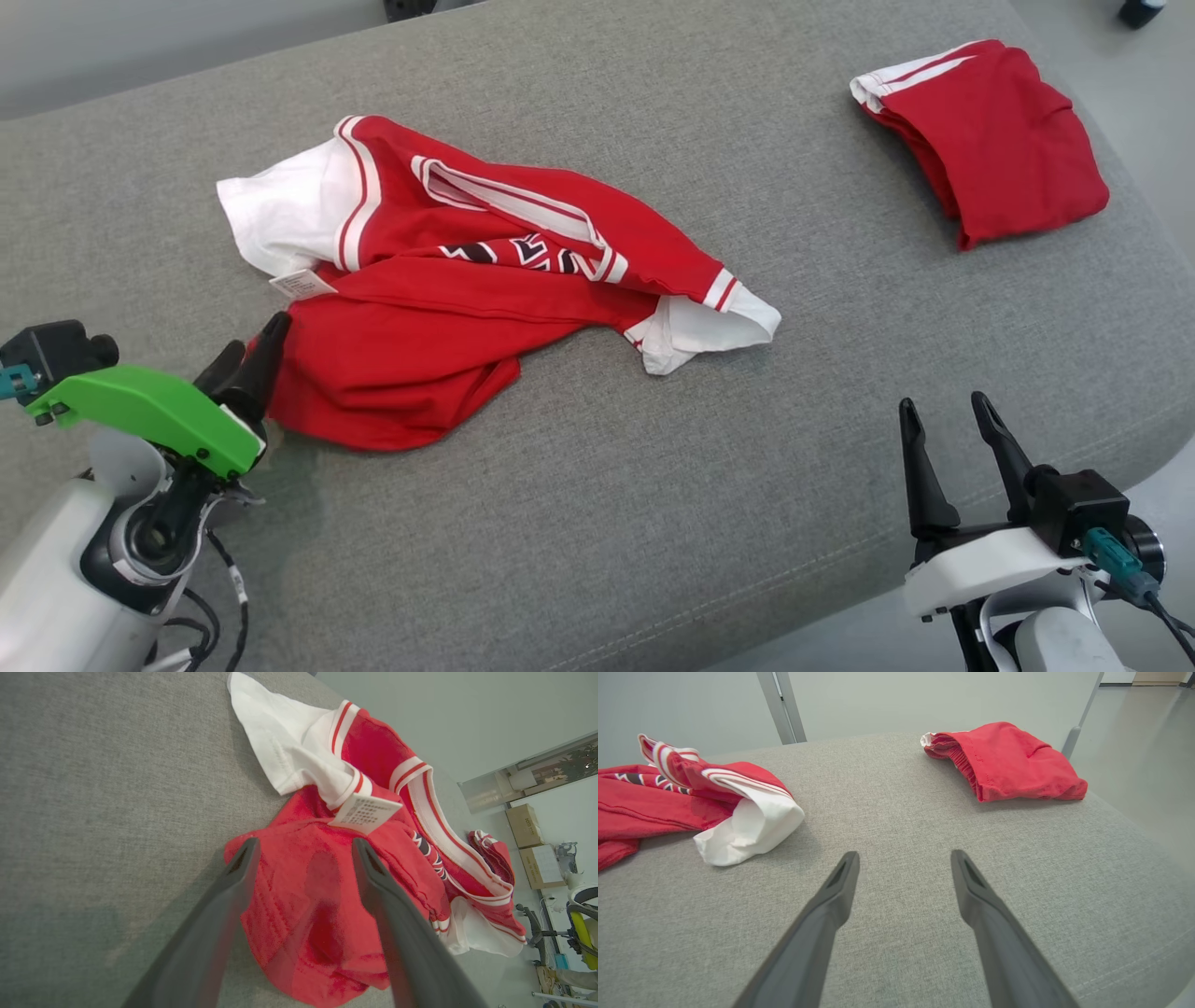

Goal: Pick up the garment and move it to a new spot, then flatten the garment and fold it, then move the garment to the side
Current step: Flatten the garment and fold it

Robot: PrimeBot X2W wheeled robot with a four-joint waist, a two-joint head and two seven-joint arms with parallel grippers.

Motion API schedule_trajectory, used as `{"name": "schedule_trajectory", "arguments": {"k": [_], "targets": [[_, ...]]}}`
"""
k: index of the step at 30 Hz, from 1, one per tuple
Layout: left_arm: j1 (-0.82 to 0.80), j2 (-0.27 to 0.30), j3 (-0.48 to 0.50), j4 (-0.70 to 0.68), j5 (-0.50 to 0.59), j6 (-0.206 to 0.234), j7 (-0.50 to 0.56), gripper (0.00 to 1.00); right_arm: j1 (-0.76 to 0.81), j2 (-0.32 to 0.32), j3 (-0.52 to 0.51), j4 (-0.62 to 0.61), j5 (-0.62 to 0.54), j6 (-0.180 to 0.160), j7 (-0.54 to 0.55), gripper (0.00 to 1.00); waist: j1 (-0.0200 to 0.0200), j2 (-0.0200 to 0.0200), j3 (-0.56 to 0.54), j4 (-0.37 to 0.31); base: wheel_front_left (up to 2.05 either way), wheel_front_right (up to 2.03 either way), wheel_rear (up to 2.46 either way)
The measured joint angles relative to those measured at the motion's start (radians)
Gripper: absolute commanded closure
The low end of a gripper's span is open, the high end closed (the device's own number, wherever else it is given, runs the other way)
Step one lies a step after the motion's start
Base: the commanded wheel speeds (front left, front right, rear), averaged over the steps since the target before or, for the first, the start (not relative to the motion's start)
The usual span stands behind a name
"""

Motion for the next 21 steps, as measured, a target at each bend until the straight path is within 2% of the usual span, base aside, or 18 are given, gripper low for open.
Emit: {"name": "schedule_trajectory", "arguments": {"k": [4,7,14,15,16,17,19,21], "targets": [[-0.004,0.029,-0.018,0.038,0.01,0.0,0.043,0.0,-0.008,0.0,0.005,0.001,-0.003,0.0,0.0,0.0,0.0,0.0,-0.001,0.013,0.0,0.0,0.0],[-0.01,0.022,-0.026,0.079,0.007,-0.005,0.072,0.0,-0.01,-0.001,0.008,0.002,-0.007,0.0,0.0,0.0,0.0,0.0,0.0,0.013,0.0,0.0,0.0],[-0.03,-0.024,-0.007,0.156,-0.071,-0.071,0.123,0.0,-0.01,0.0,0.013,0.0,-0.019,0.0,0.0,0.0,0.0,0.0,0.014,0.004,0.0,0.0,0.0],[-0.034,-0.034,0.0,0.164,-0.083,-0.088,0.128,0.16,-0.01,0.0,0.013,0.0,-0.02,0.0,0.0,0.0,0.0,0.0,0.016,0.003,0.0,0.0,0.0],[-0.038,-0.048,0.01,0.174,-0.099,-0.101,0.129,0.77,-0.01,0.0,0.013,-0.001,-0.02,0.0,0.0,0.0,0.0,0.0,0.019,0.001,0.0,0.0,0.0],[-0.042,-0.054,0.013,0.179,-0.101,-0.12,0.128,1.0,-0.01,0.0,0.013,-0.001,-0.02,0.0,0.0,0.0,0.0,0.0,0.021,0.0,0.0,0.0,0.0],[-0.053,-0.059,0.019,0.186,-0.104,-0.157,0.128,1.0,-0.01,-0.001,0.012,-0.001,-0.021,0.0,0.0,0.0,0.0,0.0,0.023,-0.002,0.0,0.0,0.0],[-0.067,-0.06,0.025,0.197,-0.1,-0.175,0.113,1.0,-0.01,0.0,0.008,-0.001,-0.021,0.0,0.0,0.0,0.0,0.0,0.023,-0.002,0.0,0.0,0.0]]}}
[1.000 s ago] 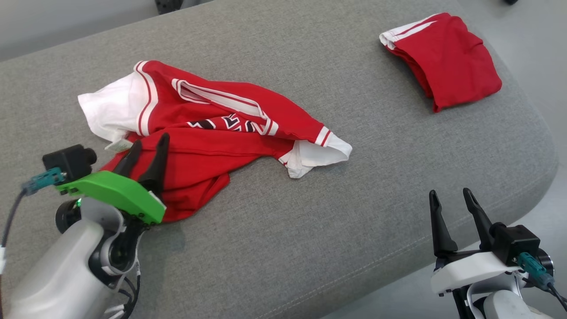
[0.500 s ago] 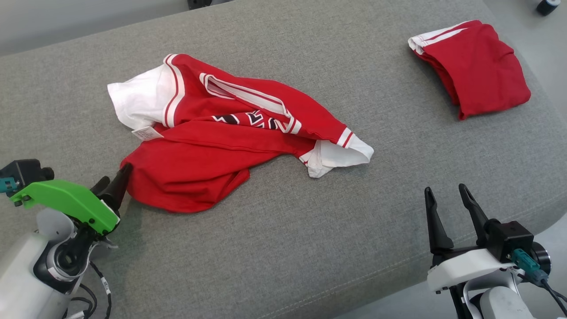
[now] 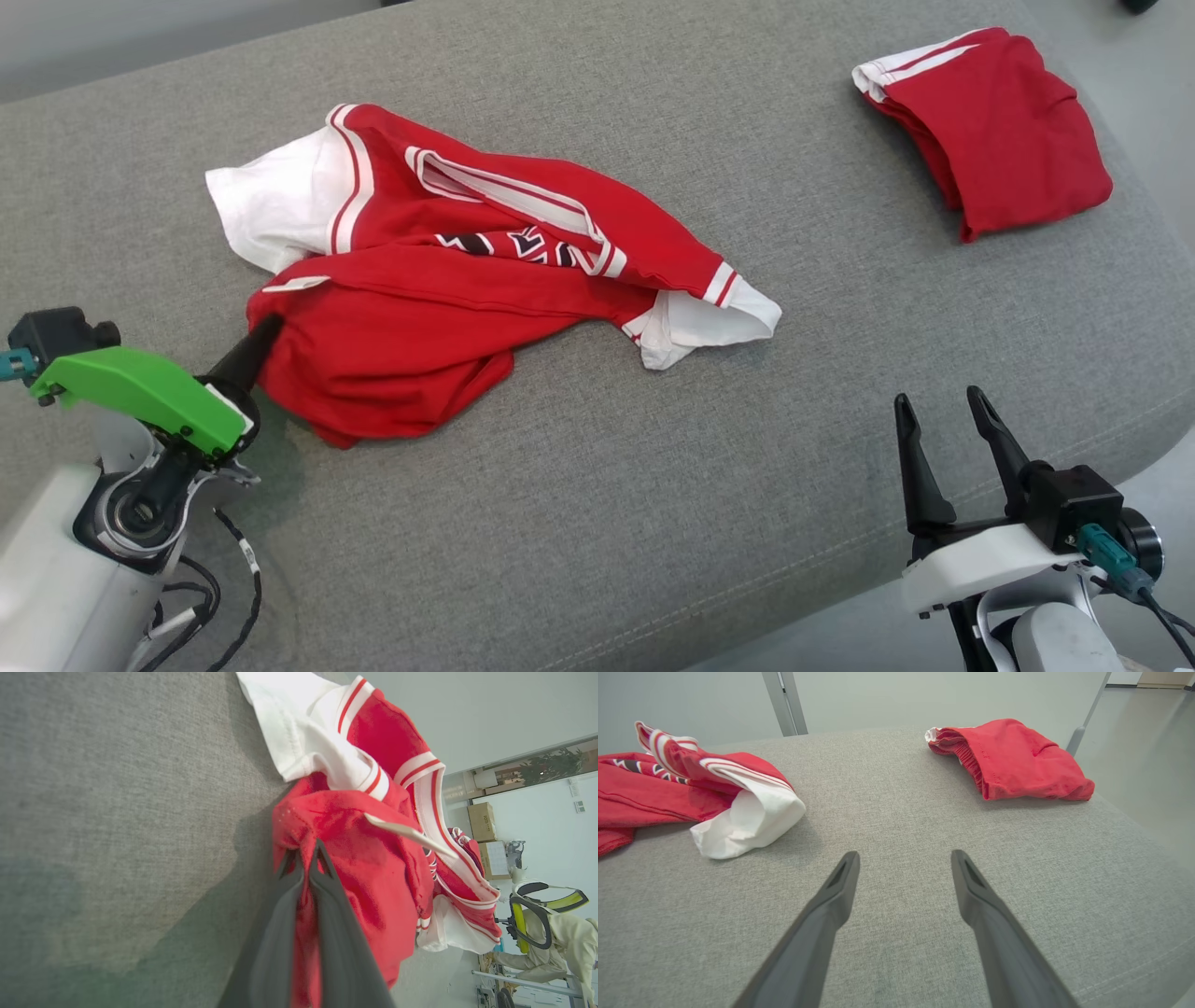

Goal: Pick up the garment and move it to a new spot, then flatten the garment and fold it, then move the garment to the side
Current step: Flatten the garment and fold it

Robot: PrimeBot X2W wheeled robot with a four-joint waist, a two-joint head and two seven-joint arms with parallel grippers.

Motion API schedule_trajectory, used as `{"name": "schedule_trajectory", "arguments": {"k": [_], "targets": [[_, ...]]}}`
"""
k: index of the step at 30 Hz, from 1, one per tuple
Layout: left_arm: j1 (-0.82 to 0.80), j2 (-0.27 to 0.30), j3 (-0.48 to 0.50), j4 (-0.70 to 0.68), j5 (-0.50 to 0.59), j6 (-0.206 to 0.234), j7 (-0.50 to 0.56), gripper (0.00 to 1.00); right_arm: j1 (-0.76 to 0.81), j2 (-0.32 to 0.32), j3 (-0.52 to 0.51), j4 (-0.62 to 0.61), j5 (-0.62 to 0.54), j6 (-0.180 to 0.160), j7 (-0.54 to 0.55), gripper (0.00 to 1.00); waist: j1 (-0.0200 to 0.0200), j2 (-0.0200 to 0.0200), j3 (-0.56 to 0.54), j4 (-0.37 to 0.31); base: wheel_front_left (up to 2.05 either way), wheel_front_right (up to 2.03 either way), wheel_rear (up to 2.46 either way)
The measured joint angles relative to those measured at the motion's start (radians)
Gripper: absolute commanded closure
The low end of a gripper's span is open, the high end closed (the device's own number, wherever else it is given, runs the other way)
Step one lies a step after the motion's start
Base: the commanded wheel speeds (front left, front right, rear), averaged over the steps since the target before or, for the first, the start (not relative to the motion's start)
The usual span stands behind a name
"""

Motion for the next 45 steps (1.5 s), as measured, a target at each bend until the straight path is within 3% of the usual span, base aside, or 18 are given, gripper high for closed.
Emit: {"name": "schedule_trajectory", "arguments": {"k": [6,11,18,21,28,33,34,35,45], "targets": [[-0.066,0.021,0.005,0.011,0.125,-0.043,-0.15,1.0,0.001,0.0,-0.01,0.001,-0.007,0.0,0.0,0.0,0.0,0.0,-0.006,0.011,0.0,0.0,0.0],[-0.141,0.045,-0.021,-0.016,0.332,-0.058,-0.367,1.0,0.006,0.0,-0.026,0.002,-0.01,0.0,0.0,0.0,0.0,0.0,-0.02,0.036,0.0,0.0,0.0],[-0.061,0.053,-0.058,-0.123,0.576,-0.062,-0.409,1.0,0.02,0.0,-0.039,-0.004,-0.026,0.0,0.0,0.0,0.0,0.0,-0.037,0.082,0.0,0.0,0.0],[0.052,0.019,-0.009,-0.17,0.669,-0.062,-0.413,1.0,0.026,0.0,-0.05,-0.01,-0.027,0.0,0.0,0.0,0.0,0.0,-0.038,0.105,0.0,0.0,0.0],[0.285,-0.125,0.044,-0.156,0.849,-0.063,-0.413,1.0,0.032,0.0,-0.057,-0.013,-0.044,0.0,0.0,0.0,0.0,0.0,-0.027,0.162,0.0,0.0,0.0],[0.363,-0.216,0.126,-0.124,0.926,-0.063,-0.413,0.43,0.029,0.0,-0.059,-0.013,-0.056,0.0,0.0,0.0,0.0,0.0,-0.022,0.2,0.0,0.0,0.0],[0.373,-0.227,0.143,-0.119,0.951,-0.063,-0.413,0.17,0.029,0.0,-0.058,-0.013,-0.058,0.0,0.0,0.0,0.0,0.0,-0.022,0.206,0.0,0.0,0.0],[0.384,-0.241,0.164,-0.115,0.962,-0.063,-0.413,0.0,0.029,0.0,-0.057,-0.012,-0.059,0.0,0.0,0.0,-0.0001,0.0,-0.023,0.211,0.0,0.0,0.0],[0.477,-0.302,0.258,-0.153,1.052,-0.063,-0.415,0.0,0.033,0.0,-0.045,-0.007,-0.059,0.0,0.0,0.0,-0.0001,0.0,-0.037,0.22,0.0,0.0,0.0]]}}
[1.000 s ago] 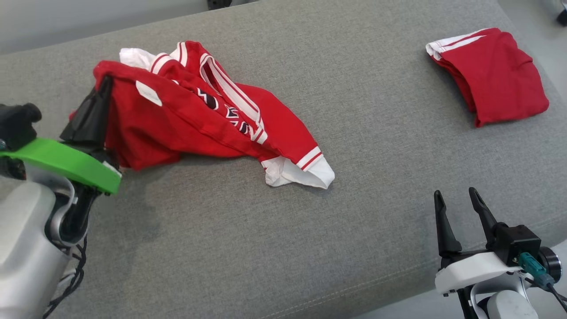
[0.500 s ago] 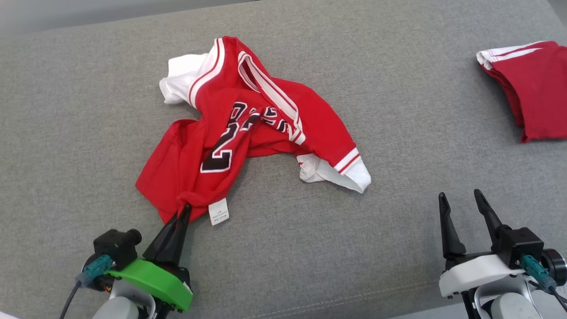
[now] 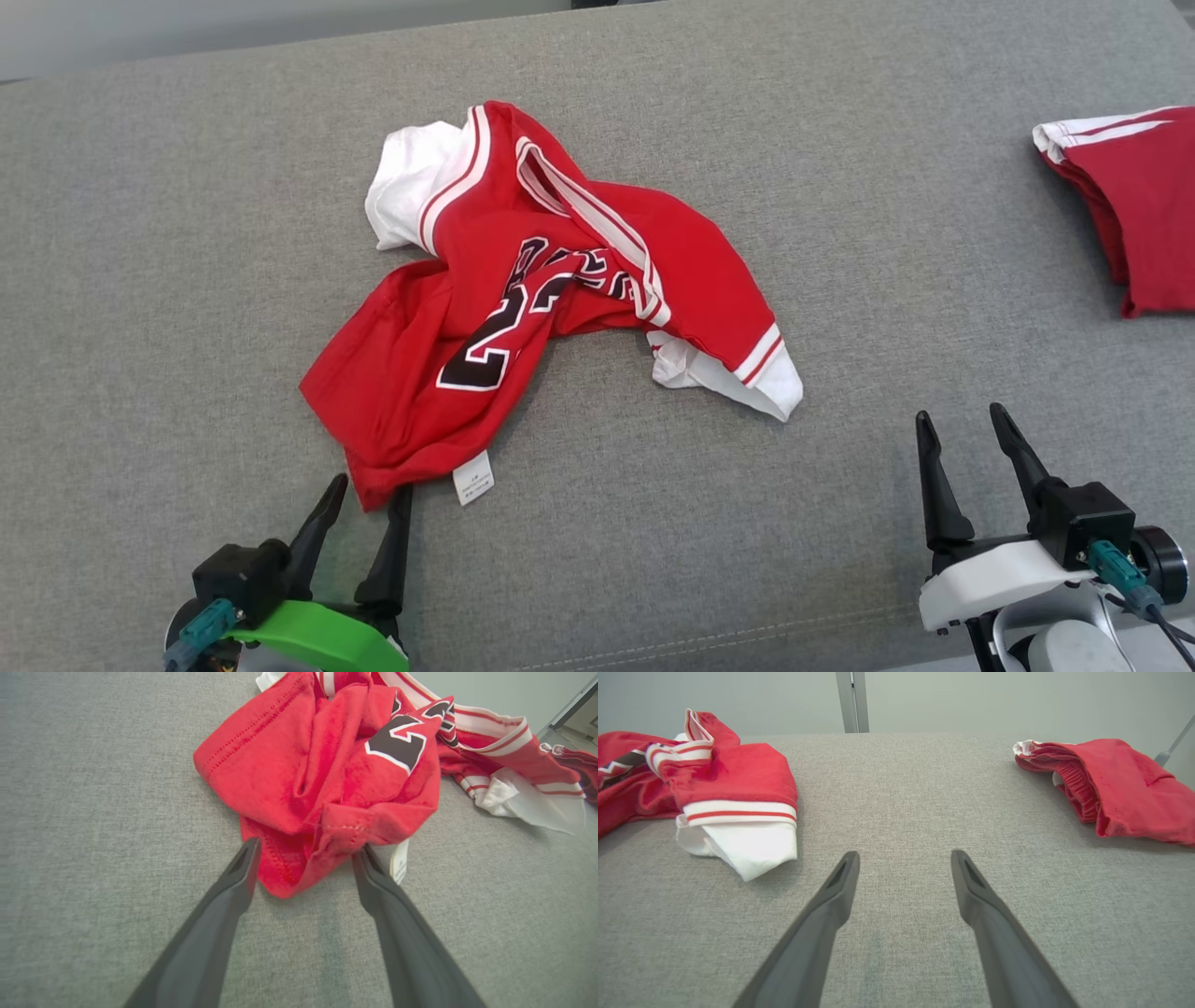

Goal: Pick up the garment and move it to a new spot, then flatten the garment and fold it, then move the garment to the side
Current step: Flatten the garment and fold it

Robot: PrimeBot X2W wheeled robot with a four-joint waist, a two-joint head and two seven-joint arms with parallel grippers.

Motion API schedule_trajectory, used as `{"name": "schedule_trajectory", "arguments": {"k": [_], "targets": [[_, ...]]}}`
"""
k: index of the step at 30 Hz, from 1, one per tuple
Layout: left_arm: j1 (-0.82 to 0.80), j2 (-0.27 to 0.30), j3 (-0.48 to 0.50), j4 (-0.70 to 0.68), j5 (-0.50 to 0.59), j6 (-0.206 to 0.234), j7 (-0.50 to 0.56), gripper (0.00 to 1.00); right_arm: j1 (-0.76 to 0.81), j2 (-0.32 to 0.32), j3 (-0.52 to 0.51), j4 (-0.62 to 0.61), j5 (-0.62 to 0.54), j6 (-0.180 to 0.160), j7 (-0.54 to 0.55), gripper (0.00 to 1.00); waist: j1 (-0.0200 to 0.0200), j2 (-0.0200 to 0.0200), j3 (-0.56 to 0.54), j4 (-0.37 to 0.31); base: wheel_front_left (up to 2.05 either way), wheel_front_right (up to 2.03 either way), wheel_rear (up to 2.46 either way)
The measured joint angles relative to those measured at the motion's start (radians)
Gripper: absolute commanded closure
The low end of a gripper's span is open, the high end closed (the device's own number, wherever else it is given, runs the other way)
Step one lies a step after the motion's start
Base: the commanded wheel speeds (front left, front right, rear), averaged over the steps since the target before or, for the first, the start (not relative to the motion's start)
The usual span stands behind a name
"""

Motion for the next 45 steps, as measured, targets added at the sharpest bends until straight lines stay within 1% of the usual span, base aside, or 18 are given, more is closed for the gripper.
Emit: {"name": "schedule_trajectory", "arguments": {"k": [4,10,15,16,17,23,29,32,33,34,35,38,40,43,45], "targets": [[0.032,-0.019,0.035,-0.027,0.002,0.0,0.0,0.0,0.002,0.0,0.002,0.003,0.003,0.0,0.0,0.0,0.0,0.0,-0.005,-0.008,0.0,0.0,0.0],[0.074,-0.027,0.024,-0.069,0.013,0.0,0.0,0.0,0.007,0.0,0.001,0.004,0.014,0.0,0.0,0.0,0.0,0.0,-0.014,-0.018,0.0,0.0,0.0],[0.075,-0.023,-0.001,-0.064,0.031,0.0,0.0,0.0,0.011,0.0,0.006,0.005,0.017,0.0,0.0,0.0,0.0,0.0,-0.011,-0.017,0.0,0.0,0.0],[0.073,-0.018,-0.02,-0.055,0.029,0.0,0.0,0.53,0.011,0.0,0.007,0.005,0.018,0.0,0.0,0.0,0.0,0.0,-0.011,-0.017,0.0,0.0,0.0],[0.073,-0.012,-0.036,-0.044,0.029,0.0,0.0,1.0,0.011,0.0,0.009,0.006,0.018,0.0,0.0,0.0,0.0,0.0,-0.01,-0.017,0.0,0.0,0.0],[0.053,0.016,-0.055,0.008,0.017,0.0,0.0,1.0,0.007,0.0,0.007,0.008,0.02,0.0,0.0,0.0,0.0,0.0,-0.013,-0.014,0.0,0.0,0.0],[0.055,0.036,0.01,0.059,0.036,-0.002,0.0,1.0,0.008,0.0,0.008,0.009,0.028,0.0,0.0,0.0,0.0,0.0,-0.025,-0.014,0.0,0.0,0.0],[0.069,0.036,0.06,0.099,0.077,0.0,0.0,1.0,0.013,0.0,0.008,0.009,0.035,0.0,0.0,0.0,0.0,0.0,-0.035,-0.01,0.0,0.0,0.0],[0.071,0.033,0.066,0.113,0.083,0.002,0.0,0.82,0.013,0.0,0.009,0.009,0.035,0.0,0.0,0.0,0.0,0.0,-0.038,-0.008,0.0,0.0,0.0],[0.073,0.029,0.069,0.127,0.085,0.003,0.0,0.45,0.013,0.0,0.011,0.009,0.035,0.0,0.0,0.0,0.0,0.0,-0.041,-0.007,0.0,0.0,0.0],[0.075,0.023,0.071,0.14,0.086,0.003,-0.001,0.0,0.013,0.0,0.013,0.009,0.035,0.0,0.0,0.0,0.0,0.0,-0.043,-0.006,0.0,0.0,0.0],[0.081,0.005,0.073,0.174,0.07,0.003,0.0,0.0,0.012,0.0,0.017,0.009,0.038,0.0,0.0,0.0,0.0,0.0,-0.052,-0.005,0.0,0.0,0.0],[0.085,-0.013,0.087,0.167,0.031,0.003,0.026,0.0,0.012,0.0,0.017,0.009,0.04,0.0,0.0,0.0,0.0,0.0,-0.058,-0.005,0.0,0.0,0.0],[0.107,-0.017,0.107,0.106,-0.022,0.012,0.113,0.0,0.015,0.0,0.016,0.008,0.042,0.0,0.0,0.0,0.0,0.0,-0.066,-0.007,0.0,0.0,0.0],[0.129,-0.014,0.114,0.026,-0.056,0.015,0.181,0.0,0.019,0.0,0.014,0.007,0.042,0.0,0.0,0.0,0.0,0.0,-0.068,-0.009,0.0,0.0,0.0]]}}
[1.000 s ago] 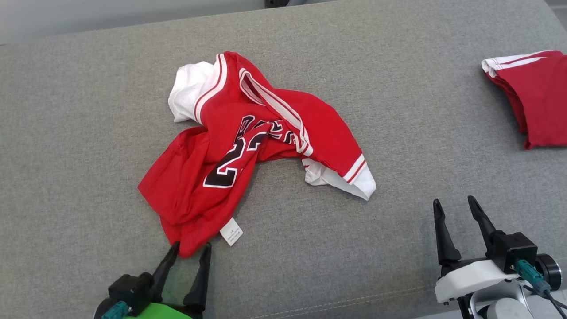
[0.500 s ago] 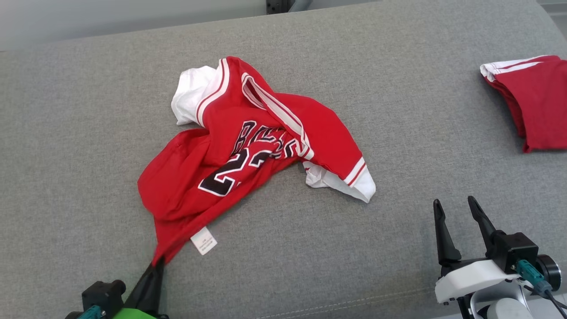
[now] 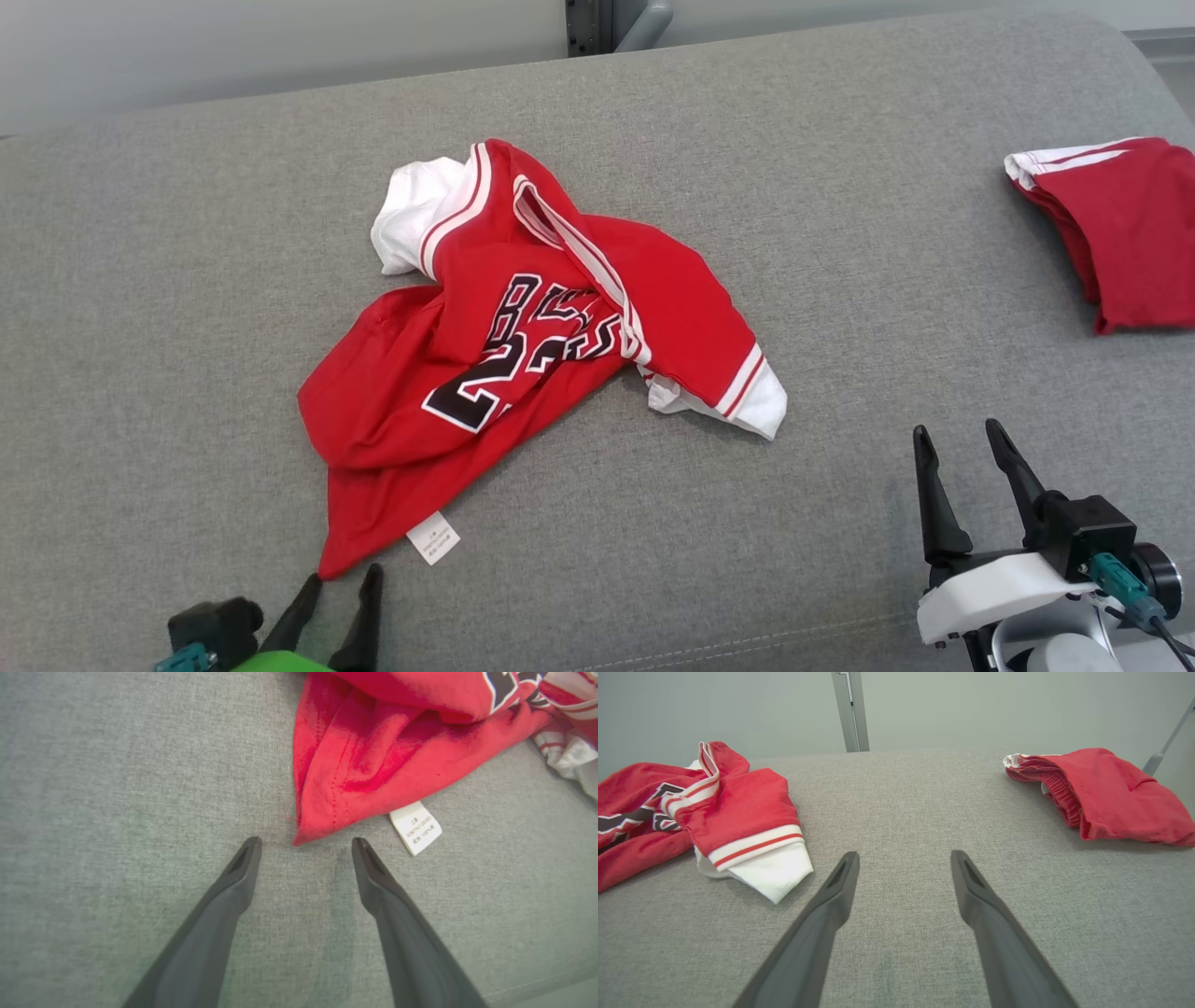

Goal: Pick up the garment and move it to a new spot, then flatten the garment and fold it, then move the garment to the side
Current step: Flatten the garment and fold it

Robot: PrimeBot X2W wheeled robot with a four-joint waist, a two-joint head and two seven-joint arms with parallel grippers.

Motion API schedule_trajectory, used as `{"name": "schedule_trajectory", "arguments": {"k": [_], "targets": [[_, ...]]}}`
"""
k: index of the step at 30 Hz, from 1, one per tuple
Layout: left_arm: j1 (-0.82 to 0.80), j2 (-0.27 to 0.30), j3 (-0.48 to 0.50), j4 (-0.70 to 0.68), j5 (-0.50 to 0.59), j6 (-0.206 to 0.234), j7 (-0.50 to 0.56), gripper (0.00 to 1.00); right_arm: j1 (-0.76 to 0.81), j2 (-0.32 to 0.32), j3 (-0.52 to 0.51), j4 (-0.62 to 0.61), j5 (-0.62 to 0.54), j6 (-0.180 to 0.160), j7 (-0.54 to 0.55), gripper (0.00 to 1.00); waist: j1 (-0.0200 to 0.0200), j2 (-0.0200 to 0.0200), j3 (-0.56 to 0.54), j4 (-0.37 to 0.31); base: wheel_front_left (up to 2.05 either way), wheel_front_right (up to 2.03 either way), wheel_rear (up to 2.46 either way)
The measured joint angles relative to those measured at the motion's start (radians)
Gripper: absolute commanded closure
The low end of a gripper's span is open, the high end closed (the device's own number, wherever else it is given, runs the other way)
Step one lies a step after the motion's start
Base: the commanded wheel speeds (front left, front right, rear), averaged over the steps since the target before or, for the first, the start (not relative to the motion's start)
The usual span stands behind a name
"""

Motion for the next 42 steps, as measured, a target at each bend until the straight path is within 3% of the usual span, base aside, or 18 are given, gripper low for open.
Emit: {"name": "schedule_trajectory", "arguments": {"k": [6,11,21,30,31,33,34,36,38,42], "targets": [[0.011,-0.008,-0.071,-0.344,-0.068,-0.002,0.181,0.0,-0.003,0.0,0.013,-0.002,0.017,0.0,0.0,0.0,0.0,0.0,0.007,-0.017,0.0,0.0,0.0],[-0.06,-0.046,-0.123,-0.426,-0.109,0.004,0.28,0.0,-0.022,0.0,0.03,-0.001,0.043,0.0,0.0,0.0,0.0,0.0,0.018,-0.056,0.0,0.0,0.0],[-0.265,-0.141,-0.158,-0.247,-0.146,0.07,0.351,0.0,-0.038,0.0,0.041,0.009,0.082,0.0,0.0,0.0,0.0,0.0,0.043,-0.158,0.0,0.0,0.0],[-0.397,-0.164,-0.183,-0.059,-0.197,0.095,0.335,0.0,-0.041,-0.001,0.046,0.014,0.095,0.0,0.0,0.0,0.0,0.0,0.058,-0.23,0.0,0.0,0.0],[-0.406,-0.165,-0.187,-0.045,-0.202,0.095,0.331,0.03,-0.041,-0.001,0.046,0.014,0.095,0.0,0.0,0.0,0.0,0.0,0.059,-0.234,0.0,0.0,0.0],[-0.426,-0.166,-0.196,-0.014,-0.204,0.097,0.323,0.22,-0.044,-0.001,0.045,0.015,0.097,0.0,0.0,0.0,0.0,0.0,0.061,-0.24,0.0,0.0,0.0],[-0.436,-0.166,-0.2,0.0,-0.204,0.098,0.316,0.39,-0.045,-0.001,0.045,0.015,0.097,0.0,0.0,0.0,0.0,0.0,0.063,-0.241,0.0,0.0,0.0],[-0.452,-0.167,-0.204,0.026,-0.208,0.097,0.295,0.64,-0.048,0.0,0.045,0.016,0.098,0.0,0.0,0.0,0.0,0.0,0.064,-0.243,0.0,0.0,0.0],[-0.466,-0.166,-0.213,0.05,-0.22,0.09,0.282,1.0,-0.049,-0.001,0.046,0.016,0.098,0.0,0.0,0.0,0.0,0.0,0.063,-0.244,0.0,0.0,0.0],[-0.48,-0.169,-0.24,0.081,-0.227,0.069,0.267,1.0,-0.049,-0.001,0.044,0.019,0.099,0.0,0.0,0.0,0.0,0.0,0.057,-0.243,0.0,0.0,0.0]]}}
